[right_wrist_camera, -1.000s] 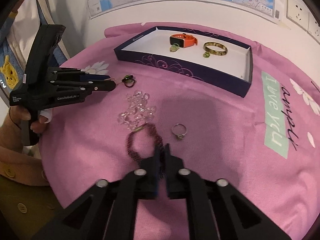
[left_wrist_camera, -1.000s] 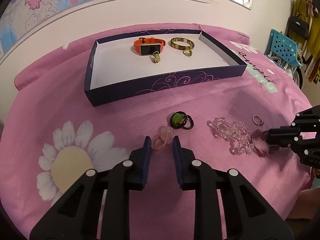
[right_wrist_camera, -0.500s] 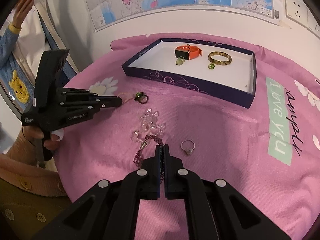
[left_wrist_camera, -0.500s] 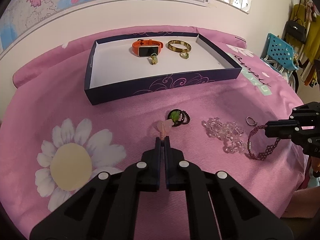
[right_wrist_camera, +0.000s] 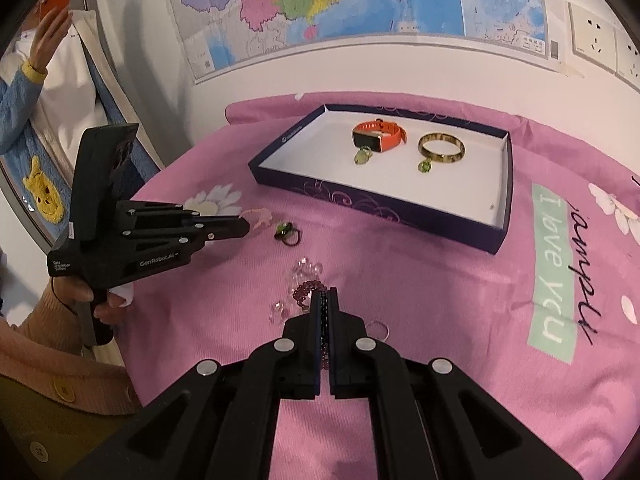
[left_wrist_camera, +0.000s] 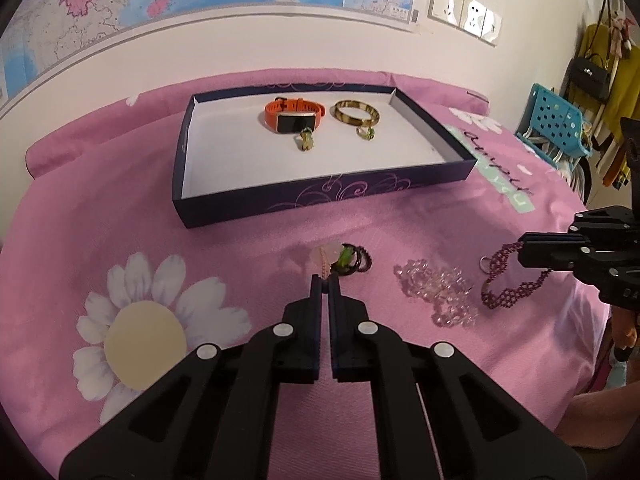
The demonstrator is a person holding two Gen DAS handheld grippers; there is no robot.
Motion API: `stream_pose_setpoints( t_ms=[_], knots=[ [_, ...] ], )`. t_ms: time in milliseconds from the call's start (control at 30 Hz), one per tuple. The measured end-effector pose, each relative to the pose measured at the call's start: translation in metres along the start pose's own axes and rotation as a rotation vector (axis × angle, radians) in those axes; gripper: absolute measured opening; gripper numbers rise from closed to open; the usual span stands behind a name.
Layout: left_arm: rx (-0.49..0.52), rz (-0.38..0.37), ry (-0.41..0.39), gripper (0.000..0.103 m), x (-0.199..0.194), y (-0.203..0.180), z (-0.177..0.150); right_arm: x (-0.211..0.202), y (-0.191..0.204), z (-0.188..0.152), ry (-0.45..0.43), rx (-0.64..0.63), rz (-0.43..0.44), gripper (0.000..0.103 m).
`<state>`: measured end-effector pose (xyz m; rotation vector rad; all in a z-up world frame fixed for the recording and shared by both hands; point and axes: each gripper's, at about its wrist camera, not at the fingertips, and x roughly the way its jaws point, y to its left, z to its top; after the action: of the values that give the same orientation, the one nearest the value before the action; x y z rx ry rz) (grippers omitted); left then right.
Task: Organize jewelry
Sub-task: 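Lift the purple bracelet with the right gripper while the left gripper grasps the pink translucent ring, then drop the pink ring into the box with the left gripper while the right releases the bracelet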
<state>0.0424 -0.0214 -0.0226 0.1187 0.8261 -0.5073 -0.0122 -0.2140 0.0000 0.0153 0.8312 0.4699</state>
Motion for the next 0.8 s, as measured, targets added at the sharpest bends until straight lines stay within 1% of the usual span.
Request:
stream_pose_setpoints(
  t_ms=[433, 800],
  knots=[
    [-0.002, -0.026, -0.048, 0.004, -0.010, -0.003, 0.015, 0.000, -0.008, 0.025, -0.054, -0.005, -0.019, 0.001],
    [0.013, -0.026, -0.077, 0.004, -0.006, -0.006, 0.036, 0.001, -0.019, 0.055, -0.109, -0.008, -0.034, 0.001]
  ],
)
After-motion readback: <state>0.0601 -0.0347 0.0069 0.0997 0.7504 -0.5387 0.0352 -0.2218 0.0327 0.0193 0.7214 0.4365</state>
